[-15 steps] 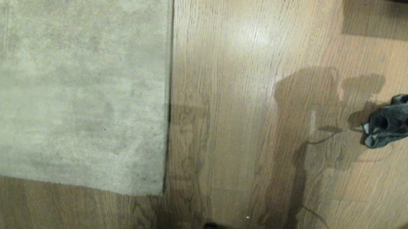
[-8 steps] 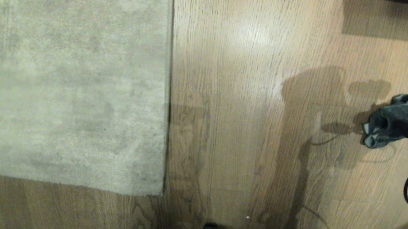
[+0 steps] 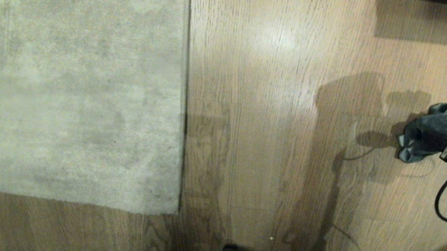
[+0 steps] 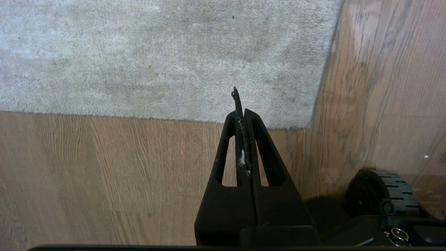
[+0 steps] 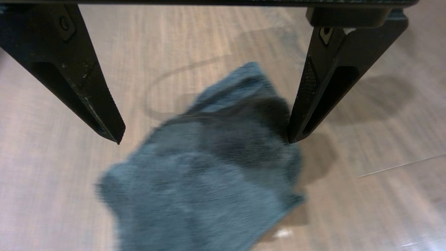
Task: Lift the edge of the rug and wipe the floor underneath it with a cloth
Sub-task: Pick up the rag
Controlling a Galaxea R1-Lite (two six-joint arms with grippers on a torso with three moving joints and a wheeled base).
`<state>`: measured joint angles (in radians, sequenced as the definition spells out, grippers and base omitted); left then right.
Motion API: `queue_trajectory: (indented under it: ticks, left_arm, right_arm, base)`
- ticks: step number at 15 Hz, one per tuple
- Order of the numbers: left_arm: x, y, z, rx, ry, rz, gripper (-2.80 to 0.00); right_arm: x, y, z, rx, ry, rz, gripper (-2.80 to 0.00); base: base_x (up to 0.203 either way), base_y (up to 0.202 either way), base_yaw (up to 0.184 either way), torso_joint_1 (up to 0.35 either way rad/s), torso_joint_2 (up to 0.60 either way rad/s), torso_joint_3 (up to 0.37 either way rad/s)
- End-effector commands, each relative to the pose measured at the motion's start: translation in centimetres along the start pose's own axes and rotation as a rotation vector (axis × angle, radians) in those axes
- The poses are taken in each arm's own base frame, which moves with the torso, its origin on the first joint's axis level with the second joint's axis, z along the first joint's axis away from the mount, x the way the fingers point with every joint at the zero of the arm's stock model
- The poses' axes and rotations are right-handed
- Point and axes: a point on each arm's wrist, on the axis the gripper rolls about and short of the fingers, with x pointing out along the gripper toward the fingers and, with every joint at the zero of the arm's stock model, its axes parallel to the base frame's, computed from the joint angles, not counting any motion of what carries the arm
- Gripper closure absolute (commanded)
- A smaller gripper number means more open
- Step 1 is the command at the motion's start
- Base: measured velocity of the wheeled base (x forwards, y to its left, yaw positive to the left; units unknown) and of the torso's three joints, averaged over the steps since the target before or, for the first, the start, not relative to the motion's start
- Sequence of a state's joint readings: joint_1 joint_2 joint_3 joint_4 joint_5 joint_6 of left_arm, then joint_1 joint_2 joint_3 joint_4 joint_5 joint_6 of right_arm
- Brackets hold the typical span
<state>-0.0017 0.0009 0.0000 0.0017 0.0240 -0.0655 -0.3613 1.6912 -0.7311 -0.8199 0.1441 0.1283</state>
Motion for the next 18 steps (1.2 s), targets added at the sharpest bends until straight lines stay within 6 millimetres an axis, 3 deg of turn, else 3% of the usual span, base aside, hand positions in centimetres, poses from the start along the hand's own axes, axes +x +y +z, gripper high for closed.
queue_trajectory:
  ticks: [1,5,14,18]
  left_arm:
    - [0.0,0.0,0.0,0.000,0.000,0.001,0.00]
    - [0.0,0.0,0.0,0.000,0.000,0.001,0.00]
    - [0.0,0.0,0.0,0.000,0.000,0.001,0.00]
    - [0.0,0.0,0.0,0.000,0.000,0.001,0.00]
  right_arm:
    - [0.5,0.0,-0.3,0.000,0.004,0.036,-2.80]
    - [0.9,0.2,0.2,-0.001,0.004,0.126,-2.80]
    - [5.0,-0.5,-0.5,-0.013,-0.034,0.131,-2.80]
    - [5.3,-0.5,-0.6,-0.017,-0.044,0.132,-2.80]
  base:
    - [0.000,0.000,0.000,0.000,0.00,0.000]
    - [0.000,0.000,0.000,0.000,0.00,0.000]
    - [0.000,0.000,0.000,0.000,0.00,0.000]
    - [0.000,0.000,0.000,0.000,0.00,0.000]
